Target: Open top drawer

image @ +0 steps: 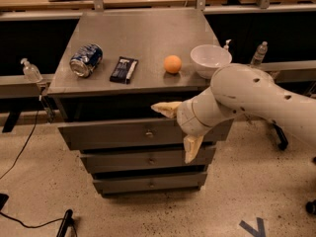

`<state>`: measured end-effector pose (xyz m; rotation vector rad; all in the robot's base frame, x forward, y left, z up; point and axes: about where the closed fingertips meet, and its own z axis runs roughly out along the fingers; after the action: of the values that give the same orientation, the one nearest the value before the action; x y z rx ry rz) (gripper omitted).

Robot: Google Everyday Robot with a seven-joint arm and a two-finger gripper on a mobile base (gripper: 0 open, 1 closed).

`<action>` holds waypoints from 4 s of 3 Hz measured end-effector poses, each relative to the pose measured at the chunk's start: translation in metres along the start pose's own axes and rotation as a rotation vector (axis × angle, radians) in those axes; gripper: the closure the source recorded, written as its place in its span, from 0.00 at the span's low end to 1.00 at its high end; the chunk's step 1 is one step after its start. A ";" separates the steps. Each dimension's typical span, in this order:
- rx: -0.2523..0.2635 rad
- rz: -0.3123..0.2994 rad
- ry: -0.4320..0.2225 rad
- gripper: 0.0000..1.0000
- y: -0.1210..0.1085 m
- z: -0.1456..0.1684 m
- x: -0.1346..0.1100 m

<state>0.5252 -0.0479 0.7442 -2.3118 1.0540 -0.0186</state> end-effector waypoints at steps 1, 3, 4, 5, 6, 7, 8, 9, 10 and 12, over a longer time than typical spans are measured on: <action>-0.026 -0.018 -0.010 0.05 -0.009 0.015 -0.004; -0.128 0.031 0.064 0.08 -0.026 0.071 0.014; -0.160 0.117 0.104 0.12 -0.034 0.091 0.033; -0.202 0.194 0.142 0.27 -0.033 0.103 0.054; -0.224 0.212 0.153 0.49 -0.026 0.102 0.062; -0.244 0.210 0.126 0.61 -0.008 0.087 0.059; -0.251 0.204 0.108 0.58 0.001 0.077 0.055; -0.251 0.204 0.108 0.54 -0.002 0.073 0.053; -0.252 0.167 0.055 0.49 0.020 0.047 0.033; -0.212 0.164 -0.061 0.37 0.088 -0.022 -0.010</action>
Offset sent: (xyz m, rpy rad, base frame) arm 0.0405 0.0471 -0.0465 -0.1352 0.0614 0.0096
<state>0.4531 -0.0972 0.7189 -2.3861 1.2639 0.2371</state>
